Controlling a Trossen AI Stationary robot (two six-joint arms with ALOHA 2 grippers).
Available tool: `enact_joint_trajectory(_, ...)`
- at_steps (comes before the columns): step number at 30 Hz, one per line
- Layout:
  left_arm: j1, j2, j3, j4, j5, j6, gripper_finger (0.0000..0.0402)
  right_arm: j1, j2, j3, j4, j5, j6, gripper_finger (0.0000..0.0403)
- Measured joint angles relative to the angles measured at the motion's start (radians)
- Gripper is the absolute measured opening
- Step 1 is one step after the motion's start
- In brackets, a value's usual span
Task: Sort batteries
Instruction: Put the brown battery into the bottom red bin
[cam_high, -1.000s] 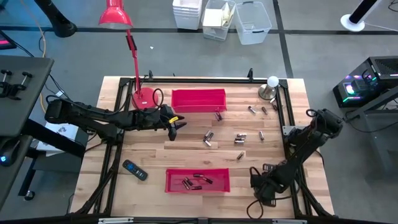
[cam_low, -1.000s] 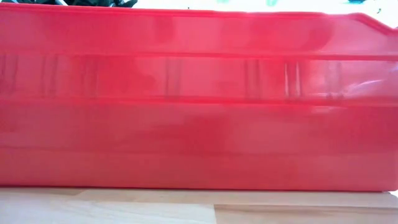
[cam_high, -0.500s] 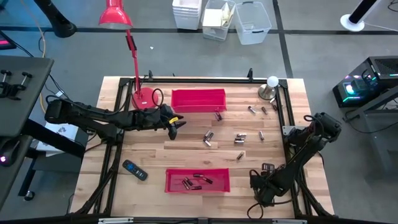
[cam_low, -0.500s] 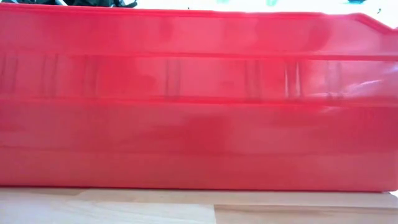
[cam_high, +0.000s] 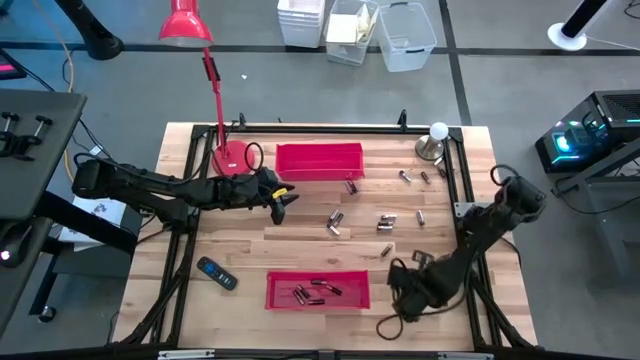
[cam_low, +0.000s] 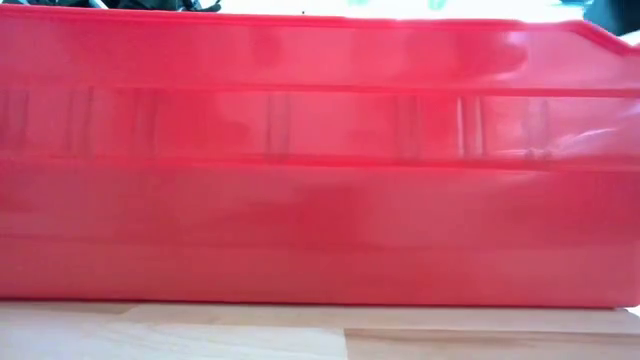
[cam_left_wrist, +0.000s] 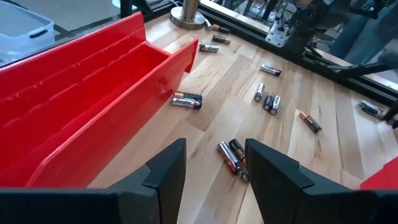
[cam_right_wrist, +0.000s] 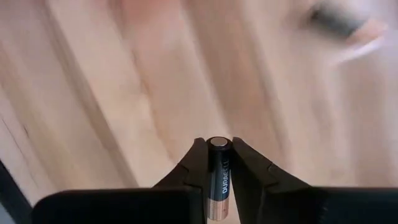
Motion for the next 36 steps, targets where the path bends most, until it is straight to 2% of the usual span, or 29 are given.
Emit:
enact_joint_trajectory(5, 0.0, 0.0, 0.0, 0.001, 0.0, 0.001, 0.0156, -0.092, -0.019, 0.158, 0.02, 0.197, -0.067, 0.0035)
enact_joint_trajectory(8, 0.0, 0.0, 0.0, 0.0, 0.0, 0.001, 0.0156, -0.147, -0.018, 0.2, 0.159, 0.263, -0.123, 0.0035)
enact_joint_trajectory(13, 0.0, 0.0, 0.0, -0.003, 0.0, 0.001, 0.0156, -0.212, 0.001, 0.208, 0.456, 0.213, -0.253, 0.0035)
enact_joint_trajectory(18, 0.0, 0.0, 0.0, -0.03, 0.004, 0.002, 0.0156, -0.237, 0.05, 0.206, 0.585, 0.132, -0.277, 0.0035)
enact_joint_trajectory(20, 0.0, 0.0, 0.0, -0.048, 0.006, 0.002, 0.0156, -0.236, 0.059, 0.206, 0.615, 0.133, -0.28, 0.0052)
enact_joint_trajectory(25, 0.0, 0.0, 0.0, -0.053, 0.04, 0.002, 0.0156, -0.236, 0.061, 0.208, 0.607, 0.162, -0.259, 0.0144)
enact_joint_trajectory(29, -0.001, 0.0, 0.0, -0.051, 0.042, 0.002, 0.0156, -0.243, 0.055, 0.208, 0.583, 0.092, -0.278, 0.02)
enact_joint_trajectory(32, -0.001, 0.0, 0.0, -0.052, 0.042, 0.002, 0.0156, -0.256, 0.05, 0.214, 0.514, -0.002, -0.232, 0.0211)
enact_joint_trajectory(36, -0.001, 0.0, 0.0, -0.051, 0.042, 0.002, 0.0156, -0.244, 0.046, 0.261, 0.233, -0.046, -0.177, 0.0206)
